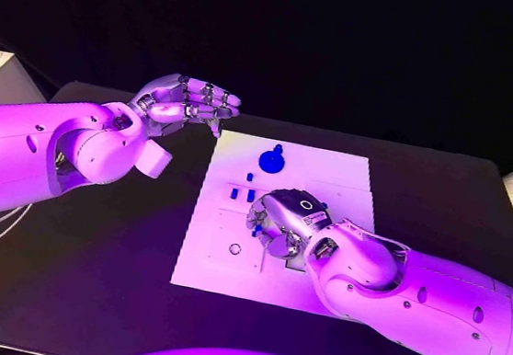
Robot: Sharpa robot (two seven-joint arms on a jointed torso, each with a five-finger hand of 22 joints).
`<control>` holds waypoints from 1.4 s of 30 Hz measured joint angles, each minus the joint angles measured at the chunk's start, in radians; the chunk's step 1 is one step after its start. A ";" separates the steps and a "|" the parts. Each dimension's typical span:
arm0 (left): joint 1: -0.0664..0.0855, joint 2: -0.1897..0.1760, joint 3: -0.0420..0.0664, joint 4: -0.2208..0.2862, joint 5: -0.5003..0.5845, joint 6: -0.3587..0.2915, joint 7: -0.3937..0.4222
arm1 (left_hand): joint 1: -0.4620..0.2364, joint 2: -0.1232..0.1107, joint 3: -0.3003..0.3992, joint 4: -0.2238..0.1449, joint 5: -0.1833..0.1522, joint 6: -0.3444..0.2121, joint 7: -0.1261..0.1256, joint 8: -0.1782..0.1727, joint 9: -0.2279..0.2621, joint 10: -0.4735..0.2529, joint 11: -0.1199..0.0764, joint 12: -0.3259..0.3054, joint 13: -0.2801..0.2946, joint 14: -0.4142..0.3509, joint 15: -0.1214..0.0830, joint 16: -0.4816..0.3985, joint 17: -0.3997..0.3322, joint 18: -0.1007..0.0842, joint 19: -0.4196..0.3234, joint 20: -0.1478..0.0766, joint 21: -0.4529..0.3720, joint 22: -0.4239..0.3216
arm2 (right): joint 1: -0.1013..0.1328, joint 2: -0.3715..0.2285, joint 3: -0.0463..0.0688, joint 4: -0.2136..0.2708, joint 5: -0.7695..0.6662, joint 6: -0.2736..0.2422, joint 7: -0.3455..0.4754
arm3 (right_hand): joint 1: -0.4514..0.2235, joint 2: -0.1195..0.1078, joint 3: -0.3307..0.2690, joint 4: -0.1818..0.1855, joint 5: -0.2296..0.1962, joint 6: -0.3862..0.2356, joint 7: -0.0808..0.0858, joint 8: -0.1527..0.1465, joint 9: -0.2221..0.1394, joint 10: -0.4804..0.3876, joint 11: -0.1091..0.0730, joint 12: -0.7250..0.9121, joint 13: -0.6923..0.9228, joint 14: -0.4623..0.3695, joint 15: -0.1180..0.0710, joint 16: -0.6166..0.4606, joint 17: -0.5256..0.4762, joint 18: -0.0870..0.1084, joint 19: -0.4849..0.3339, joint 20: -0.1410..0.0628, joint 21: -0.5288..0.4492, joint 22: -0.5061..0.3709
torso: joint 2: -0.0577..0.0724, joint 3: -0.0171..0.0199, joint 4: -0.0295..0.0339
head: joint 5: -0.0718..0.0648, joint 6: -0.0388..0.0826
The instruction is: Assemble the parts on the task board
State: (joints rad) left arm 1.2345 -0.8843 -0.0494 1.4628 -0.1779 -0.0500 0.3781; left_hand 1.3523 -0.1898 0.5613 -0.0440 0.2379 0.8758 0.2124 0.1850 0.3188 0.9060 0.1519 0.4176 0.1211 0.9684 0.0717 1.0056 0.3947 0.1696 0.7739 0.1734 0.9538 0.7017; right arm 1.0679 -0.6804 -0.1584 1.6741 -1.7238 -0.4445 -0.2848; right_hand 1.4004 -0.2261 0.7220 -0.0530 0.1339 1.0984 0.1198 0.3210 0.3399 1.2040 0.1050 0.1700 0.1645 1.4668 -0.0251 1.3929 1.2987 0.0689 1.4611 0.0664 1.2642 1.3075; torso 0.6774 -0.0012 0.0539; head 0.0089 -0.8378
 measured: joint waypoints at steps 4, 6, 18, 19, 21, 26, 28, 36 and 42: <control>0.000 -0.001 0.000 0.000 0.000 0.001 -0.002 | 0.000 0.000 0.000 0.000 0.000 0.000 0.000 0.000 0.000 0.000 0.000 0.000 0.000 0.000 0.000 0.000 -0.001 0.000 0.000 0.000 -0.005 -0.001 | -0.001 0.003 0.000 -0.007 -0.006 0.004 -0.001 | 0.000 0.000 0.003 -0.003 0.000 0.000 0.000 0.000 0.000 -0.001 -0.001 0.000 0.000 0.000 0.000 0.000 0.000 0.000 0.000 0.000 0.000 0.000 | 0.000 0.0000 0.0000 | -0.002 0.000; 0.000 -0.001 0.000 0.000 0.000 0.002 -0.004 | 0.000 0.000 0.000 0.000 0.000 0.000 0.000 0.000 0.000 0.000 0.000 0.000 0.000 0.000 0.000 0.000 -0.001 0.000 0.000 0.000 -0.006 -0.001 | -0.001 0.004 0.000 -0.009 -0.009 0.006 -0.002 | 0.000 0.000 0.003 -0.003 0.000 0.000 0.000 0.000 0.000 0.000 0.000 0.000 0.000 0.000 0.000 0.000 0.000 0.000 0.000 0.000 0.000 0.000 | 0.000 0.0000 0.0001 | -0.003 0.000; 0.000 -0.001 0.000 0.001 0.000 0.007 -0.009 | 0.000 0.000 -0.003 0.003 0.000 0.000 0.000 0.000 0.000 0.000 0.000 0.000 0.000 0.000 0.000 0.000 -0.001 0.000 0.000 0.000 -0.006 -0.002 | -0.001 0.015 -0.003 -0.014 -0.020 0.021 0.001 | 0.000 0.000 0.002 -0.003 -0.001 0.000 0.000 0.000 0.001 0.002 0.002 0.000 0.000 0.000 0.000 0.000 -0.004 0.000 0.000 0.000 -0.006 0.000 | 0.000 0.0003 0.0004 | -0.002 -0.006; 0.000 -0.001 0.000 0.001 0.000 0.007 -0.009 | 0.000 0.000 -0.003 0.003 0.000 0.000 0.000 0.000 0.000 0.000 0.000 0.000 0.000 0.000 0.000 0.000 -0.001 0.000 0.000 0.000 -0.006 -0.002 | -0.002 0.016 -0.005 -0.014 -0.020 0.023 0.002 | 0.000 0.000 0.001 -0.004 -0.002 0.000 0.000 0.000 0.001 0.002 0.002 0.000 0.000 0.000 0.000 0.000 -0.005 0.000 0.000 0.000 -0.006 0.001 | 0.000 0.0003 0.0002 | -0.002 -0.006; 0.000 -0.002 0.000 0.001 0.000 0.007 -0.009 | 0.000 0.000 -0.003 0.003 0.000 0.000 0.000 0.000 0.000 0.000 0.000 0.000 0.000 0.000 0.000 0.000 -0.002 0.000 0.000 0.000 -0.006 -0.002 | -0.004 0.016 -0.006 -0.015 -0.020 0.025 0.003 | 0.000 0.000 0.001 -0.004 -0.002 0.000 0.000 -0.002 0.001 0.002 0.002 0.000 0.000 0.000 0.000 -0.003 -0.006 0.000 0.000 0.000 -0.010 0.001 | 0.000 0.0003 0.0000 | -0.002 -0.007; 0.000 -0.002 0.000 0.000 0.000 0.008 -0.010 | 0.000 0.000 -0.003 0.003 0.000 0.000 0.000 0.000 0.000 0.000 0.000 0.000 0.000 0.000 0.000 0.000 -0.002 0.000 0.000 0.000 -0.006 -0.003 | -0.004 0.015 -0.006 -0.017 -0.018 0.025 0.010 | -0.008 0.008 0.001 -0.004 0.012 -0.005 0.005 -0.009 0.002 0.002 0.002 -0.012 0.000 0.000 0.000 -0.004 -0.008 0.000 0.000 0.000 -0.016 0.001 | 0.000 0.0003 -0.0004 | -0.001 -0.008; 0.000 -0.002 0.000 0.000 0.000 0.008 -0.011 | 0.000 0.000 -0.003 0.003 0.000 0.000 0.000 0.000 0.000 0.000 0.000 0.000 0.000 0.000 0.000 0.000 -0.002 0.000 0.000 0.000 -0.006 -0.003 | -0.004 0.015 -0.006 -0.019 -0.016 0.025 0.013 | -0.012 0.012 0.000 -0.005 0.014 -0.009 0.009 -0.015 0.003 0.002 0.002 -0.022 0.000 0.000 0.000 -0.004 -0.008 0.000 0.000 0.000 -0.021 0.001 | 0.000 0.0003 -0.0005 | -0.001 -0.008; 0.000 -0.003 0.000 0.000 0.000 0.009 -0.012 | 0.000 0.000 -0.003 0.003 0.000 0.000 0.000 0.000 0.000 0.000 0.000 0.000 0.000 0.000 0.000 0.000 -0.002 0.000 0.000 0.000 -0.006 -0.003 | -0.006 0.008 -0.009 -0.024 -0.003 0.023 0.023 | -0.079 -0.005 -0.019 -0.001 0.075 -0.082 0.034 -0.065 -0.003 -0.056 -0.016 -0.090 -0.009 0.001 0.028 -0.035 -0.051 0.005 -0.037 0.030 -0.147 0.000 | 0.000 0.0004 -0.0005 | -0.002 -0.008; 0.000 -0.003 0.000 -0.001 0.000 0.010 -0.014 | 0.000 0.000 -0.003 0.003 0.000 0.000 0.000 -0.004 -0.001 -0.004 0.004 0.000 -0.001 0.000 0.000 0.000 -0.002 0.000 0.004 0.004 -0.006 -0.005 | -0.009 -0.003 -0.011 -0.022 0.008 0.015 0.031 | -0.069 -0.031 -0.127 -0.016 0.060 -0.160 0.039 -0.117 -0.016 -0.240 0.014 -0.095 -0.065 -0.074 0.054 -0.184 -0.258 0.064 -0.166 0.054 -0.471 -0.114 | 0.000 0.0007 -0.0007 | -0.005 -0.006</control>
State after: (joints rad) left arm 1.2343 -0.8872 -0.0494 1.4616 -0.1782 -0.0403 0.3640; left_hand 1.3523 -0.1898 0.5587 -0.0413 0.2379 0.8759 0.2124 0.1813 0.3180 0.9023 0.1555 0.4176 0.1198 0.9684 0.0717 1.0056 0.3931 0.1696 0.7776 0.1771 0.9479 0.6968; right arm 1.0591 -0.6837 -0.1695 1.6525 -1.7161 -0.4293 -0.2541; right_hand 1.3315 -0.2569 0.5945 -0.0689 0.1941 0.9388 0.1587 0.2041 0.3239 0.9637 0.1191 0.0746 0.0996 1.3932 0.0289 1.2091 1.0407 0.1332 1.2951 0.1201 0.7933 1.1936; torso 0.6771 -0.0005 0.0532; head 0.0042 -0.8435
